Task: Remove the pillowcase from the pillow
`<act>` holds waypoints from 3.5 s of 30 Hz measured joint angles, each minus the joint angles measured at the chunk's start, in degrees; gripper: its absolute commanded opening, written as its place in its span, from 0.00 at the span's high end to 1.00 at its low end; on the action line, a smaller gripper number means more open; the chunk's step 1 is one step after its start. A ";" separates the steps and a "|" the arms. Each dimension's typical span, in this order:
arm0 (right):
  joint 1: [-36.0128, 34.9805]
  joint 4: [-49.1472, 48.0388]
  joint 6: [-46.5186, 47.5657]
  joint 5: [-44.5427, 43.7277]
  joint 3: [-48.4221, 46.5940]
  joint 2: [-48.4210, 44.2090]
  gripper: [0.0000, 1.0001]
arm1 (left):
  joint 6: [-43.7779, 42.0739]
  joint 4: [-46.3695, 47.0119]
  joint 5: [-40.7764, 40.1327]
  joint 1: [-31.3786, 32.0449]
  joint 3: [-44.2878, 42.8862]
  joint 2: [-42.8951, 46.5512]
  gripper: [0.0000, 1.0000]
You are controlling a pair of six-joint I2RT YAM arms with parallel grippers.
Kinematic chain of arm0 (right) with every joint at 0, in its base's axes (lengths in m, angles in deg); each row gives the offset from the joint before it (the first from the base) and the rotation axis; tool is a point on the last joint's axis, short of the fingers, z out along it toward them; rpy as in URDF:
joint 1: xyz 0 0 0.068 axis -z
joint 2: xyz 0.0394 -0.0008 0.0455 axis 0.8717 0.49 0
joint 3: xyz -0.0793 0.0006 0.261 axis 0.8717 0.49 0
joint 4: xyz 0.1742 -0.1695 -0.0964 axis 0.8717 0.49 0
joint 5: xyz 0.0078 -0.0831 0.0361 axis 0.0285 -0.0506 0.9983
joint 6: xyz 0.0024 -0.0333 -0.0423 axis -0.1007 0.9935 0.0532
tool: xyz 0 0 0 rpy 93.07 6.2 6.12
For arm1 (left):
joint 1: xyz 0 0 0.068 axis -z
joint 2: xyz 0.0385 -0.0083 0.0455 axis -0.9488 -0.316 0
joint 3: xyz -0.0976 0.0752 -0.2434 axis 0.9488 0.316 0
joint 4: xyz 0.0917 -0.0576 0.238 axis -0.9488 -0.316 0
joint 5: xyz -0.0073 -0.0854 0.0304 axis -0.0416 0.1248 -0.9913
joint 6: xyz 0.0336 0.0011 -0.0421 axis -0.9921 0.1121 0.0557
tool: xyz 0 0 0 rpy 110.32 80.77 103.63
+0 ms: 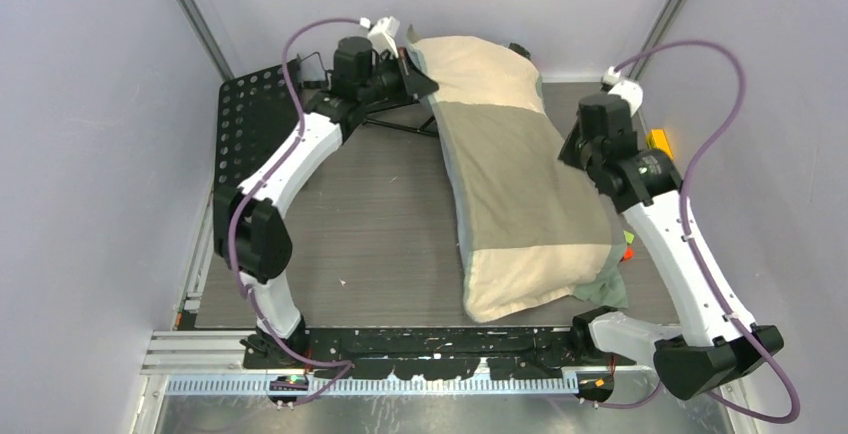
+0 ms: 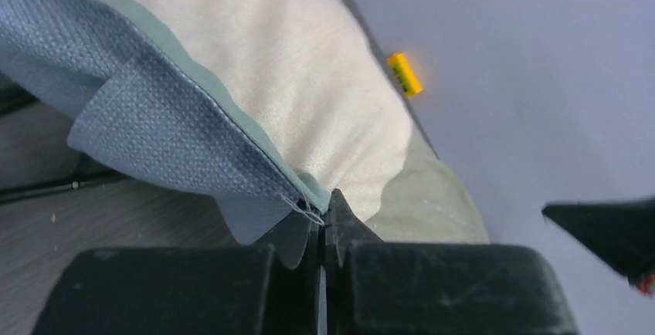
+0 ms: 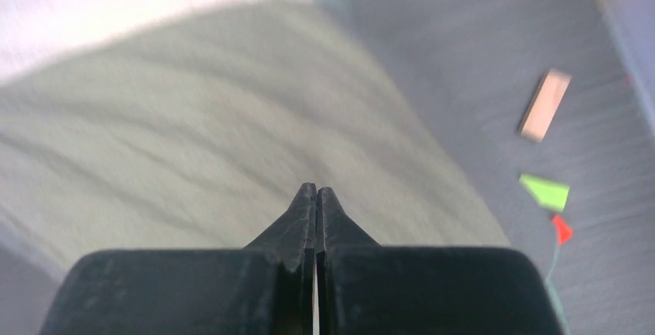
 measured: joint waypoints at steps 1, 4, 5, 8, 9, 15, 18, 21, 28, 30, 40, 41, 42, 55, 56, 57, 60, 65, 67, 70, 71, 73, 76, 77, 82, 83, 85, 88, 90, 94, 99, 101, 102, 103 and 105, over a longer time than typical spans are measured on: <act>0.35 -0.48 0.85 -1.01 -2.40 0.61 1.00 | -0.59 -0.59 0.00 0.07 -0.68 1.51 1.00; 0.63 -1.20 4.24 -4.13 -11.67 2.58 1.00 | -2.78 -2.36 0.04 0.74 -2.58 6.84 1.00; 0.63 -1.51 5.29 -4.79 -14.49 3.06 1.00 | -3.23 -2.75 -0.11 0.87 -2.80 8.55 1.00; 0.63 -2.36 7.48 -5.70 -21.73 3.76 1.00 | -4.74 -4.33 -1.31 0.81 -2.80 14.19 1.00; 0.63 -2.49 8.09 -5.66 -23.89 3.78 1.00 | -5.27 -5.05 -2.01 0.72 -2.78 16.24 1.00; 0.72 -3.65 9.53 1.73 -29.35 3.48 1.00 | -7.58 -8.74 -3.89 0.35 -1.68 27.78 1.00; 0.72 -3.69 9.38 7.63 -29.59 4.42 0.87 | -8.31 -10.54 -4.09 0.35 -0.48 34.10 1.00; 0.72 -3.67 8.35 14.53 -29.64 6.58 0.44 | -9.40 -12.17 -4.66 0.31 -0.42 38.95 1.00; 0.17 -6.88 5.51 31.89 -20.31 8.98 0.14 | -13.38 -16.83 -8.33 -0.04 -0.11 41.66 1.00; -0.44 -8.37 4.20 35.47 -14.08 7.89 0.13 | -13.90 -17.11 -9.35 -0.24 0.98 40.33 1.00; -7.21 -11.54 0.09 38.14 9.77 3.54 0.12 | -9.42 -12.33 -6.93 -0.55 3.56 21.81 1.00; -7.19 -11.10 -0.09 36.35 10.36 2.93 0.12 | -7.30 -10.25 -5.46 -0.26 3.56 19.69 1.00; -7.19 -10.91 -0.22 34.69 10.69 2.23 0.12 | -5.53 -8.00 -4.04 0.22 3.56 17.68 1.00; -6.97 -11.08 0.26 15.41 10.67 -7.30 0.05 | -11.41 -20.06 2.67 15.13 -6.95 12.70 0.00; -6.91 -11.06 0.61 13.88 10.60 -8.02 0.04 | -12.74 -22.80 0.31 14.95 -6.99 14.84 0.00; -6.84 -11.06 1.03 12.63 10.47 -8.48 0.04 | -14.23 -26.16 -2.73 14.64 -6.99 17.64 0.00; -6.45 -10.75 2.80 10.14 8.52 -7.52 0.03 | -17.20 -34.69 -11.74 13.94 -6.45 27.06 0.00; -5.38 -9.62 5.46 10.08 0.92 0.33 0.02 | -17.18 -41.94 -19.61 13.57 2.80 43.21 0.00; -4.31 -9.09 5.70 11.61 -2.54 4.22 0.02 | -15.34 -43.74 -20.87 13.57 8.66 48.00 0.00; -0.33 -9.40 5.35 16.81 -6.16 9.22 0.01 | -11.80 -44.76 -21.59 13.60 18.99 50.82 0.00; 1.75 -9.86 4.90 19.34 -6.84 10.80 0.01 | -10.34 -44.83 -21.33 13.60 23.10 51.08 0.00; 5.46 -10.97 3.54 24.30 -7.34 13.40 0.01 | -7.69 -44.24 -20.09 13.60 29.55 50.71 0.00; 9.73 -13.35 1.27 31.32 -8.11 18.75 0.01 | -3.48 -42.73 -16.90 13.60 36.96 50.77 0.00; 10.29 -14.21 0.81 32.70 -8.20 20.31 0.01 | -2.34 -41.97 -15.85 13.60 38.21 50.88 0.00; 10.45 -20.24 -2.40 42.14 -7.78 29.44 0.01 | 3.89 -34.53 -10.47 13.60 42.82 50.97 0.00; 10.23 -21.79 -3.15 43.85 -7.21 30.99 0.02 | 4.87 -33.11 -9.68 13.60 43.87 50.97 0.00; 9.86 -24.00 -4.24 46.21 -5.86 33.18 0.06 | 6.71 -30.45 -8.33 13.60 46.29 50.99 0.00; 9.07 -27.93 -6.12 49.46 -3.08 35.34 0.26 | 9.57 -26.95 -6.38 13.60 51.01 51.60 0.00; 8.74 -30.42 -7.56 51.25 -1.88 36.04 0.51 | 11.32 -24.48 -5.11 13.60 53.96 52.52 0.00; 8.41 -34.12 -9.94 54.31 -1.57 36.72 0.98 | 15.43 -18.14 -2.38 13.60 59.34 53.86 0.02; 7.69 -34.88 -10.69 54.90 -1.57 36.72 1.00 | 19.39 -10.88 0.31 13.60 63.30 51.12 0.39; 7.58 -34.60 -10.27 54.47 -1.60 36.52 1.00 | 19.65 -9.64 0.70 13.60 63.36 49.92 0.70; 7.52 -34.21 -9.94 54.05 -1.62 36.17 1.00 | 19.34 -9.16 0.74 13.60 63.36 49.37 0.85; 7.48 -33.55 -9.60 53.46 -1.62 35.69 1.00 | 18.21 -9.05 0.74 13.60 63.19 48.70 0.97; 7.30 -31.69 -8.85 52.59 -2.01 34.40 1.00 | 16.50 -9.88 0.46 13.60 62.20 47.78 1.00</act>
